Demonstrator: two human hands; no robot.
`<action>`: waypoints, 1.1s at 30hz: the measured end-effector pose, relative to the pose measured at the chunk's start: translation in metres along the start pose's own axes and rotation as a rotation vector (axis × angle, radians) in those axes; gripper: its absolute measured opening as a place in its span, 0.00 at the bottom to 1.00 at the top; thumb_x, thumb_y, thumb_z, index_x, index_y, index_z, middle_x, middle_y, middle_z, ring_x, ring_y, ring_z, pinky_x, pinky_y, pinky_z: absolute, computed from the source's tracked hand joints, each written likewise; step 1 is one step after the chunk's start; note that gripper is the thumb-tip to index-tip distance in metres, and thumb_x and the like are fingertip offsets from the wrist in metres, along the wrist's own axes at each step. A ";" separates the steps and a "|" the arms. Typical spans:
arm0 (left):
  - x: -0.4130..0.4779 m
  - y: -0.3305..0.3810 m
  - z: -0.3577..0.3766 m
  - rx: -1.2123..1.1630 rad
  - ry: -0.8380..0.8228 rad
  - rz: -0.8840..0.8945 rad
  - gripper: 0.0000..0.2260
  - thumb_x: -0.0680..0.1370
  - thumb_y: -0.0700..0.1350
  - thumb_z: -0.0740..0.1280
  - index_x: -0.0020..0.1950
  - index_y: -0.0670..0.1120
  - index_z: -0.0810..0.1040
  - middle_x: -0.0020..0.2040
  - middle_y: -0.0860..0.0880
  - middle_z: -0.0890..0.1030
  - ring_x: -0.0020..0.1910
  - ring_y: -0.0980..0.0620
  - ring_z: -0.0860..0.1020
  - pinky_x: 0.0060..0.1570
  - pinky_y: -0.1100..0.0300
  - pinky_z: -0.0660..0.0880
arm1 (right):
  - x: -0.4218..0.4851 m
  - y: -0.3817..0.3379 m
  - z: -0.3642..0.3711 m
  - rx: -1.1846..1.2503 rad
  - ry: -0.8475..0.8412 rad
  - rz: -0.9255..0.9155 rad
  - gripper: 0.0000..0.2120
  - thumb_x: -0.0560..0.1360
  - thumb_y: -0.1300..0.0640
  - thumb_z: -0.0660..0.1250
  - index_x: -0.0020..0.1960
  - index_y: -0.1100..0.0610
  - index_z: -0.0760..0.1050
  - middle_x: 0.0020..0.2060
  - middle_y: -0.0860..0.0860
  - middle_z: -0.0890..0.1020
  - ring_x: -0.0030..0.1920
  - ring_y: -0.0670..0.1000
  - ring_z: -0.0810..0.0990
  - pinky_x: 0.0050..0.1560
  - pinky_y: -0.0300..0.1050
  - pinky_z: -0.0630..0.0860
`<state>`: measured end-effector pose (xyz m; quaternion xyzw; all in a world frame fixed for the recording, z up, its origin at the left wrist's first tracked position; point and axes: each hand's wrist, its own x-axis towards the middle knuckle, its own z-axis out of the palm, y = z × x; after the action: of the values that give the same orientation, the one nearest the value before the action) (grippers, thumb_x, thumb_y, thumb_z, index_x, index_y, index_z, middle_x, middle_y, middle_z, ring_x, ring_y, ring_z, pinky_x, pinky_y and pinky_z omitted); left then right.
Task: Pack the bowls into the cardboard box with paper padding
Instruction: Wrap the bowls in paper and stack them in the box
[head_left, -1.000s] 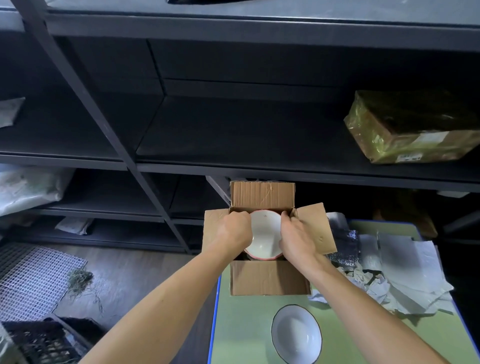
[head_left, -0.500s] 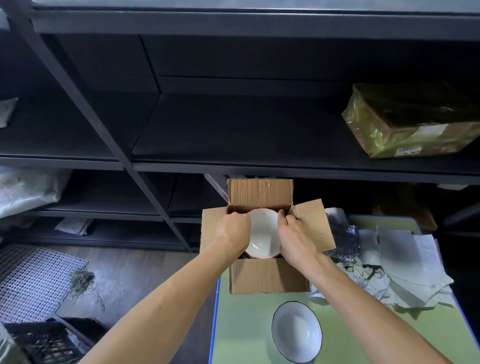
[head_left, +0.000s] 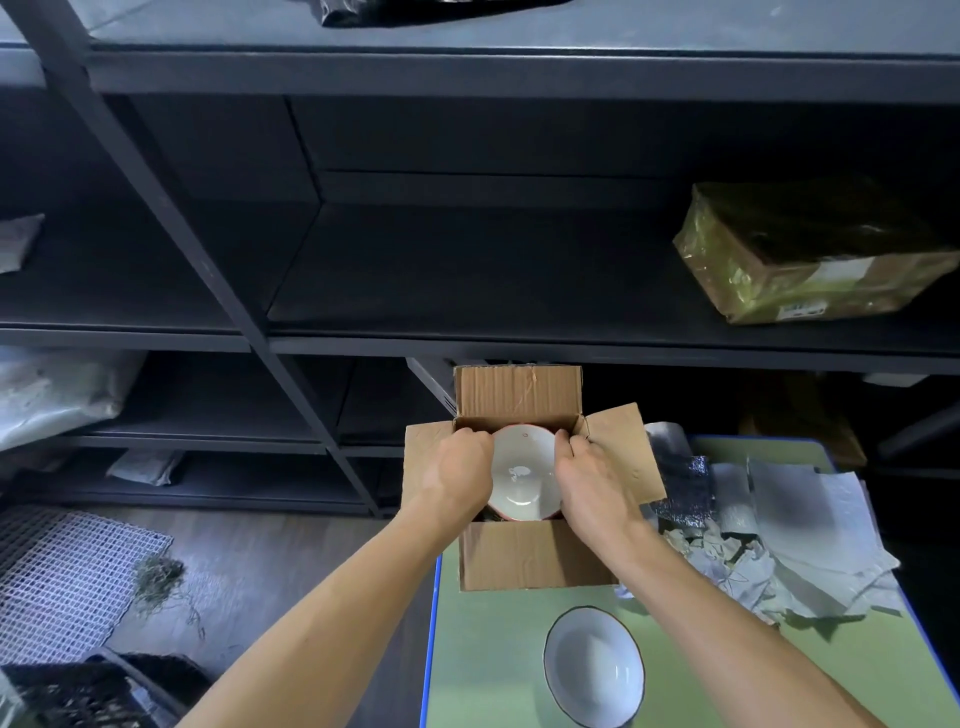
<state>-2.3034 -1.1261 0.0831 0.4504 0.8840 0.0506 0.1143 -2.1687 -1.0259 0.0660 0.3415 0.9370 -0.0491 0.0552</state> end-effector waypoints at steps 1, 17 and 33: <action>0.000 -0.003 0.002 -0.009 0.010 0.011 0.11 0.79 0.38 0.62 0.57 0.47 0.80 0.52 0.47 0.82 0.52 0.47 0.80 0.45 0.58 0.75 | -0.002 0.000 0.001 0.025 -0.020 0.004 0.31 0.77 0.71 0.58 0.78 0.65 0.54 0.67 0.60 0.70 0.67 0.58 0.69 0.66 0.47 0.69; -0.021 -0.011 0.011 -0.142 0.146 0.096 0.09 0.80 0.46 0.62 0.56 0.50 0.81 0.49 0.49 0.80 0.45 0.49 0.78 0.41 0.57 0.75 | -0.024 0.011 -0.007 0.071 0.043 -0.137 0.20 0.73 0.69 0.62 0.64 0.61 0.72 0.58 0.55 0.74 0.58 0.57 0.73 0.53 0.49 0.72; -0.126 0.050 0.056 -0.307 0.074 0.192 0.11 0.81 0.53 0.56 0.47 0.51 0.76 0.39 0.52 0.79 0.36 0.48 0.75 0.36 0.48 0.73 | -0.113 0.062 0.006 0.267 0.166 -0.235 0.11 0.74 0.66 0.66 0.49 0.51 0.78 0.46 0.45 0.77 0.47 0.50 0.74 0.41 0.42 0.72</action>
<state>-2.1790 -1.1996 0.0581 0.5078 0.8224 0.2123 0.1436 -2.0421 -1.0516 0.0719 0.2370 0.9569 -0.1506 -0.0741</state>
